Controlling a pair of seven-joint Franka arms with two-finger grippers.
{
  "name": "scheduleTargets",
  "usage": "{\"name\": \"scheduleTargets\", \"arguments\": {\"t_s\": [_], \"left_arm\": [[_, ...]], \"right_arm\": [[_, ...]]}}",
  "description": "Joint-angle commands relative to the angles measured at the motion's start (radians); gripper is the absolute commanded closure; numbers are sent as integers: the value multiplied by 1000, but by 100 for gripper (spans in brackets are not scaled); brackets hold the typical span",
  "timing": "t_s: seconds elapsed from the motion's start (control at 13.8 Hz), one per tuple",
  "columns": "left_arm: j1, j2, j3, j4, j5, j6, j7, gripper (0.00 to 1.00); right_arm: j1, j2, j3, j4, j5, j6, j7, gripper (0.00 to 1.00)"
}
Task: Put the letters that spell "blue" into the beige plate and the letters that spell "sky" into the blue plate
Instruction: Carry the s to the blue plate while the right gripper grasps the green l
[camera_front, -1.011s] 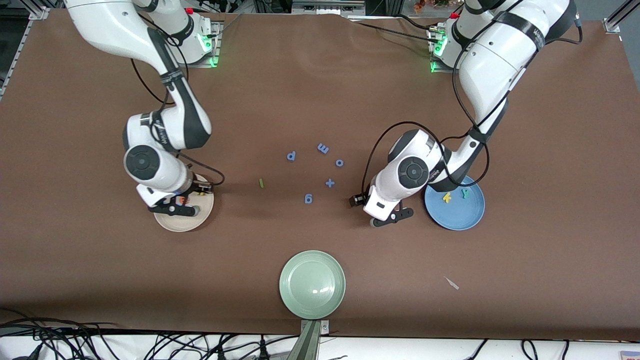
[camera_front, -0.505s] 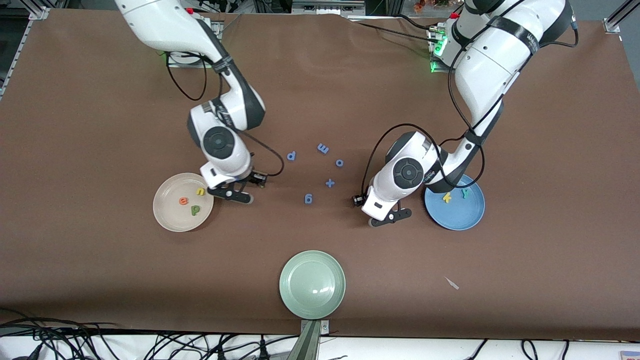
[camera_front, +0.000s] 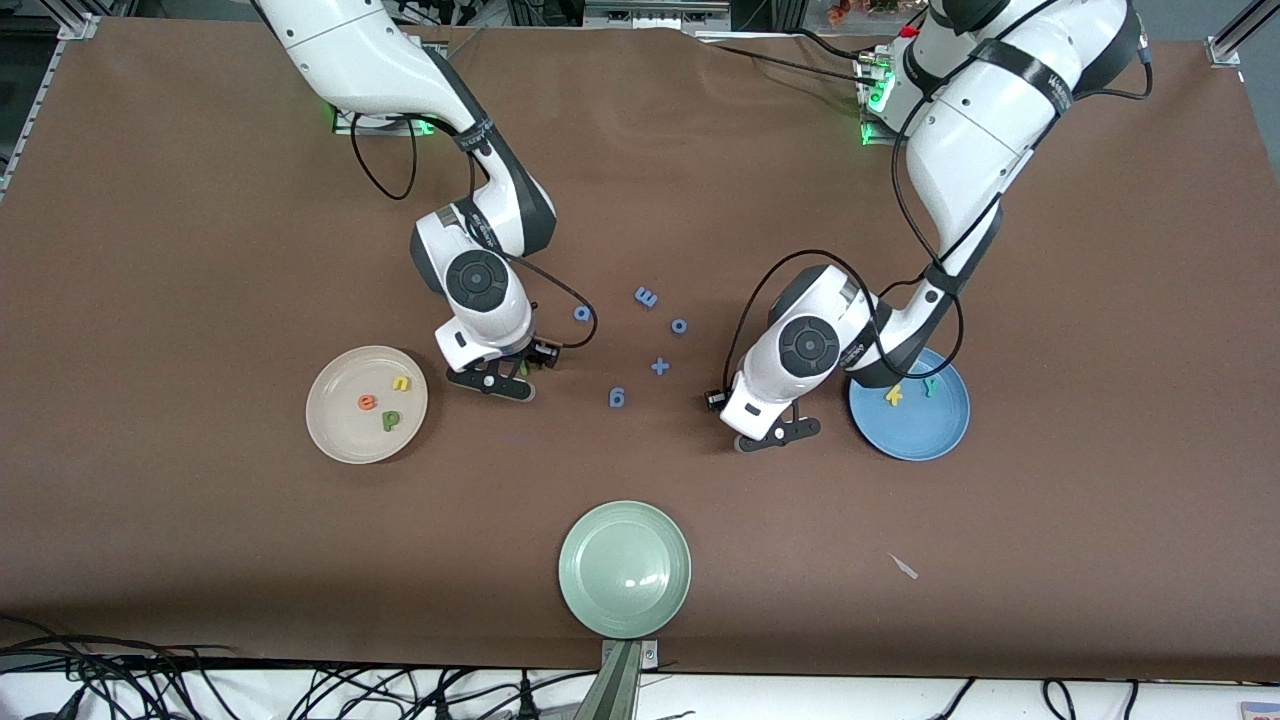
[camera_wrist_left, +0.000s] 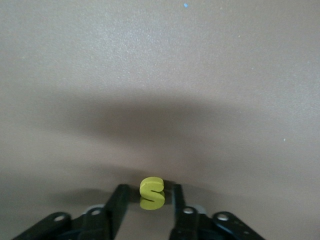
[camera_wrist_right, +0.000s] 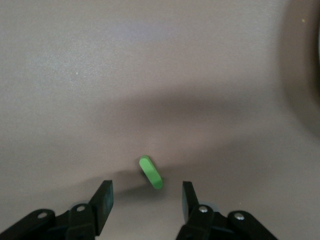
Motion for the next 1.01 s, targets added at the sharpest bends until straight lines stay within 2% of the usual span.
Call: {"name": "scheduleTargets", "arguments": {"t_s": [0.0, 0.14, 0.36, 0.51, 0.72, 0.94], "left_arm": [[3, -15, 3, -28, 26, -10, -1, 84], [0, -15, 3, -27, 26, -15, -4, 91], [11, -41, 3, -19, 26, -62, 7, 92], [47, -81, -6, -10, 12, -149, 74, 92], [134, -120, -37, -4, 9, -252, 244, 91], [285, -127, -97, -9, -21, -300, 448, 91]], "right_arm": [[7, 15, -7, 8, 13, 7, -106, 36], [7, 15, -7, -27, 13, 56, -153, 36], [7, 15, -7, -58, 13, 108, -165, 38], [4, 13, -7, -58, 15, 107, -196, 47], [2, 5, -7, -58, 16, 101, -199, 75], [1, -1, -10, -58, 16, 88, -216, 100]]}}
